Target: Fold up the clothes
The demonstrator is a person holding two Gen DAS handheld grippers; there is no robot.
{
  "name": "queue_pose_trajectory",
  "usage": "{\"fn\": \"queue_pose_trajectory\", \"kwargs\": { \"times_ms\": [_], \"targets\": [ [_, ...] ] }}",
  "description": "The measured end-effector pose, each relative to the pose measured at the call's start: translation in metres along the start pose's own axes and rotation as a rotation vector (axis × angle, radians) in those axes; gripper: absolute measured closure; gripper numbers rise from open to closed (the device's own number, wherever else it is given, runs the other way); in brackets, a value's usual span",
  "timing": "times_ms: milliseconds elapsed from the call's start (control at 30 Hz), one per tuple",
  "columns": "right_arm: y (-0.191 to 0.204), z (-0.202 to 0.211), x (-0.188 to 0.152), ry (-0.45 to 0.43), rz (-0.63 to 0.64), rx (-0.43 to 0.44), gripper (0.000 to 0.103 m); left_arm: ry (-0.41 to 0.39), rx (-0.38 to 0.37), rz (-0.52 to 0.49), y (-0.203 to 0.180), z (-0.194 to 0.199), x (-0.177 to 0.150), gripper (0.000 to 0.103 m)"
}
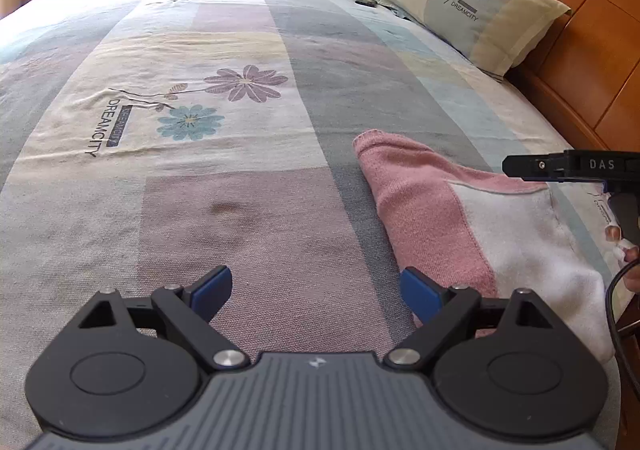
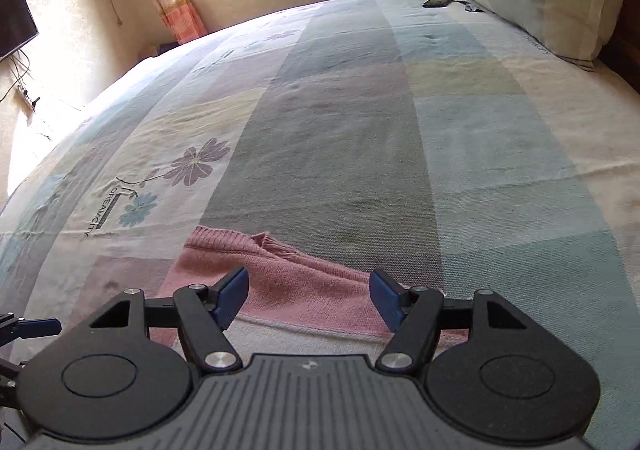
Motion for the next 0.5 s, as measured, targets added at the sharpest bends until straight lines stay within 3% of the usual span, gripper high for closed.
{"fn": "queue_pose_trajectory", "kwargs": {
  "times_ms": [233,333,500],
  "targets": [
    [0.031,0.031,-0.055,0.081,0.203,0.027,0.026,0.016,0.002,-0.065,-0.02,0.014,-0.013,0.012],
    [0.031,0.039,-0.088,0.131,0.325,-0.082,0.024,0.016,0.01,-0.088,-0.026,0.021,-0.018,0.012],
    [0.029,0.08,-0.109,0.083,0.365,-0.093,0.024,0.016,-0.003,-0.108,-0.036,0.029,-0.024,0.012]
  ]
}}
Point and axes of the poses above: each gripper's, at about its wrist camera, not at the fingertips, and z roughly against the way its jaws point, y to its left, x to its top, the point moved 4 cm from there along -z, roughly the way its jaws point, and after that the axes turned 5 degrees about x, right-handed, at the moved point
